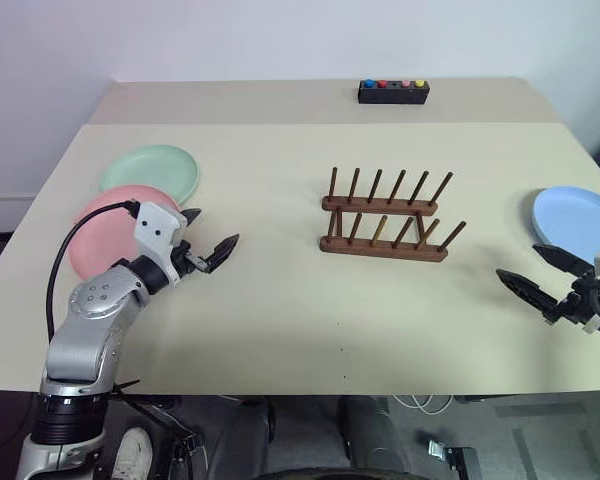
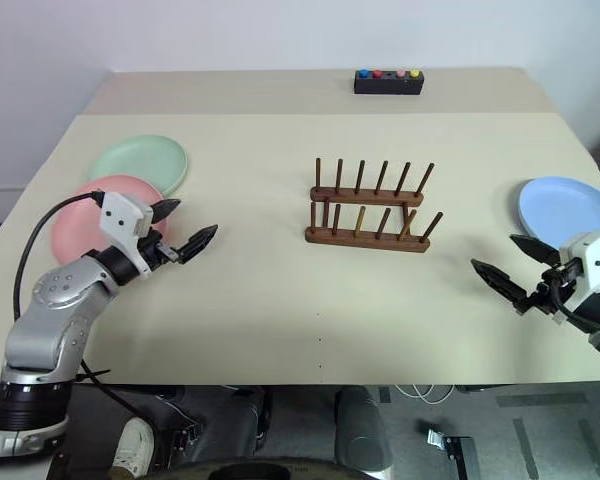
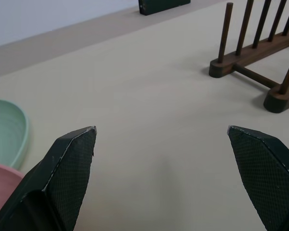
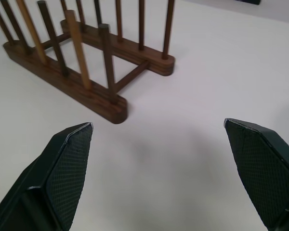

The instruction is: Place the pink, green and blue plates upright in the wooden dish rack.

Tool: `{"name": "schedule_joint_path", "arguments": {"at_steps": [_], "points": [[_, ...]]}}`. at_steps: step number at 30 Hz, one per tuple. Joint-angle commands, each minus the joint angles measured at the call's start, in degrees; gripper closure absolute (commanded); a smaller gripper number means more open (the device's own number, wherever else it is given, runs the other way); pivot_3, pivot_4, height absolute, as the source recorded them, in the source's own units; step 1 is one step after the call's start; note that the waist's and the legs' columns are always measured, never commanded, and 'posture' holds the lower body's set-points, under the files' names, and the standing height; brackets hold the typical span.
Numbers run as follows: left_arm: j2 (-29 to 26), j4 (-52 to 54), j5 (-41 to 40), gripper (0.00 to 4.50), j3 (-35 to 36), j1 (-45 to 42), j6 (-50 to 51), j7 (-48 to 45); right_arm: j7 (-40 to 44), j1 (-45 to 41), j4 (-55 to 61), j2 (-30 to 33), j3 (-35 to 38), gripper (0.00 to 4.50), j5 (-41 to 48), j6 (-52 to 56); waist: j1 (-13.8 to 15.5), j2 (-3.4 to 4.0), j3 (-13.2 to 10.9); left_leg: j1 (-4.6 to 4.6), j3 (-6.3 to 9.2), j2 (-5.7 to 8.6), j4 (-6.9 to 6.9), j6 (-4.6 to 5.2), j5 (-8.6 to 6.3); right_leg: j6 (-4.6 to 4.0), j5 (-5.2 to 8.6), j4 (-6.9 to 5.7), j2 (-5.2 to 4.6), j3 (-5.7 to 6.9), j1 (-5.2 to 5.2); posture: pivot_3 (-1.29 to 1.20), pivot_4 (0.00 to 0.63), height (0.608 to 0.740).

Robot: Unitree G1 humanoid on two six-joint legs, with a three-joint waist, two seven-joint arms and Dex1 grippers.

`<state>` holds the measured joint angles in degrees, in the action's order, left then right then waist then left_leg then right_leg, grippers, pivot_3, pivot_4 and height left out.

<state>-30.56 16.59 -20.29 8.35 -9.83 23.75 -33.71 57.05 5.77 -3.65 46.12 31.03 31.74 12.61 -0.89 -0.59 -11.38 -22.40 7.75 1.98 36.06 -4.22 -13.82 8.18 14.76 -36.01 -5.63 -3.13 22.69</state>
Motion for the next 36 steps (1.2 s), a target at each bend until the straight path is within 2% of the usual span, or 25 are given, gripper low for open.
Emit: {"name": "schedule_joint_path", "arguments": {"at_steps": [1, 10, 21, 28, 36], "points": [[-0.82, 1.56, -1.05, 0.0, 0.48, -0.72, -0.12, -1.09, -0.19, 0.8, 2.35, -0.08, 2.33, 0.05, 1.12, 0.1, 0.06, 0.0, 0.0, 0.0, 0.0, 0.0, 0.01, 0.0, 0.0, 0.0, 0.0, 0.0, 0.0, 0.0, 0.0, 0.0, 0.15, 0.74], [0.7, -1.58, -0.43, 0.0, -2.13, -4.2, -1.92, -2.2, -1.66, -1.65, 1.79, -1.14, 0.33, 0.05, 0.3, -1.14, 0.09, -0.01, -0.01, 0.0, -0.01, 0.0, 0.02, 0.0, 0.0, 0.07, -0.04, 0.0, 0.0, 0.0, -0.02, 0.0, 0.15, 0.74], [1.2, 2.27, -1.21, 0.0, -5.8, -4.44, 2.62, -2.6, -2.82, 4.33, 9.79, -2.76, -0.01, 0.05, 1.09, 1.02, 0.15, -0.01, 0.0, -0.01, 0.01, 0.0, 0.01, 0.0, 0.0, 0.11, -0.05, 0.0, 0.0, 0.0, -0.01, 0.0, 0.15, 0.74], [0.7, 1.01, -1.98, 0.0, -8.33, -6.23, 4.67, -5.95, -4.57, 5.8, 13.97, -5.08, -1.17, 0.05, 1.36, 1.87, 0.15, -0.01, 0.0, -0.01, 0.01, 0.0, 0.02, 0.0, 0.0, -0.01, 0.01, 0.0, 0.0, 0.0, 0.0, 0.0, 0.15, 0.74], [2.38, -11.45, 3.3, 0.0, -17.58, -12.91, -0.87, -13.41, -8.4, 3.51, 18.14, -8.57, -5.77, 0.05, 0.71, 1.96, 0.22, -0.01, 0.0, -0.01, 0.0, 0.01, 0.04, 0.0, 0.0, 0.02, 0.0, -0.01, 0.0, 0.0, 0.0, 0.0, 0.15, 0.74]]}}
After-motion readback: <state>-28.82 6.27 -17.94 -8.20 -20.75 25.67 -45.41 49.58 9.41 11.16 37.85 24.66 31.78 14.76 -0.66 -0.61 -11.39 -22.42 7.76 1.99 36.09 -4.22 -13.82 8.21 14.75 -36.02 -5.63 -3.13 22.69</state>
